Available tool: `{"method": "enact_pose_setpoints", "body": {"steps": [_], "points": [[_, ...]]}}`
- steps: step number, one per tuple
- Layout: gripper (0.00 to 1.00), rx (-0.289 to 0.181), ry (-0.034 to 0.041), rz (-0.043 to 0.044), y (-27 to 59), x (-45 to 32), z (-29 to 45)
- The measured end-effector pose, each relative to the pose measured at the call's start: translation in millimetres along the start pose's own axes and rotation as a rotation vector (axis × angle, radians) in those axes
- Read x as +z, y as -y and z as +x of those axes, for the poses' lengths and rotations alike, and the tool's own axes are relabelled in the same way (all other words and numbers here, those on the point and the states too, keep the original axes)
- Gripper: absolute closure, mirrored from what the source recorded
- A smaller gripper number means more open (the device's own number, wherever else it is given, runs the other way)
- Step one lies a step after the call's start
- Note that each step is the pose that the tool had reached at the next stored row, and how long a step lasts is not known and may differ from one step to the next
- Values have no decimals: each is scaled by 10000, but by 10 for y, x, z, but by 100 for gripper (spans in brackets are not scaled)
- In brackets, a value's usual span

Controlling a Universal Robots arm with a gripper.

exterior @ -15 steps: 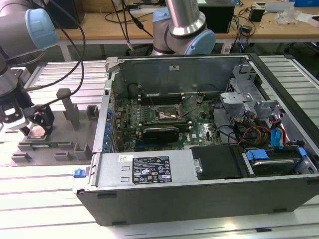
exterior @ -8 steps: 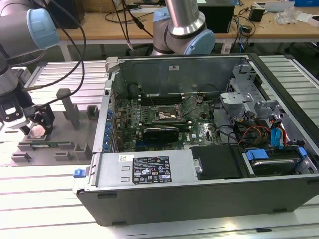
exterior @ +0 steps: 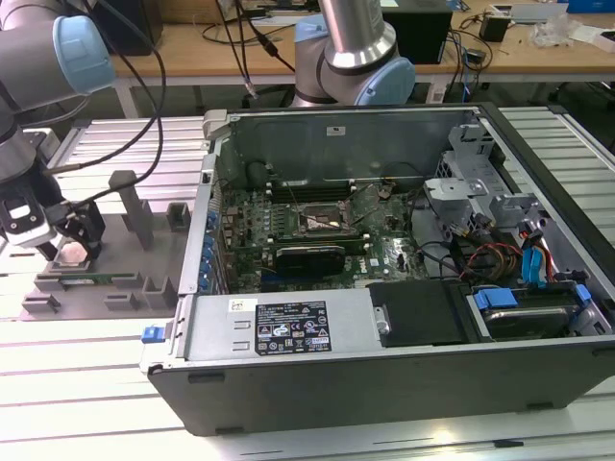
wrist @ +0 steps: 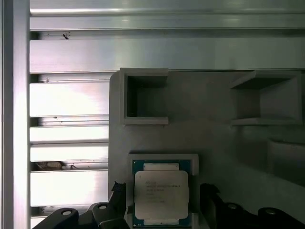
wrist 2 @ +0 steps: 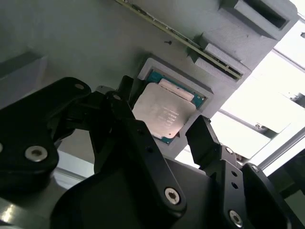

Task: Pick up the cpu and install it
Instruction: 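Pick up the cpu and move it towards the insertion slot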

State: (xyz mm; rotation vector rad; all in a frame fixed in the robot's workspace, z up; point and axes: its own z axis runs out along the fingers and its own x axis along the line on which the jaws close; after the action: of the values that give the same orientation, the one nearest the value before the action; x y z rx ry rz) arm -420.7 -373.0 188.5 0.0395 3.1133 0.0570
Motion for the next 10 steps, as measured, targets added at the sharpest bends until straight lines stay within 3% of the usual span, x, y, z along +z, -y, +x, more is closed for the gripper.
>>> {"method": "enact_pose_setpoints", "body": {"steps": [10], "points": [[28,0,-22,8,-39,27,-6]]}}
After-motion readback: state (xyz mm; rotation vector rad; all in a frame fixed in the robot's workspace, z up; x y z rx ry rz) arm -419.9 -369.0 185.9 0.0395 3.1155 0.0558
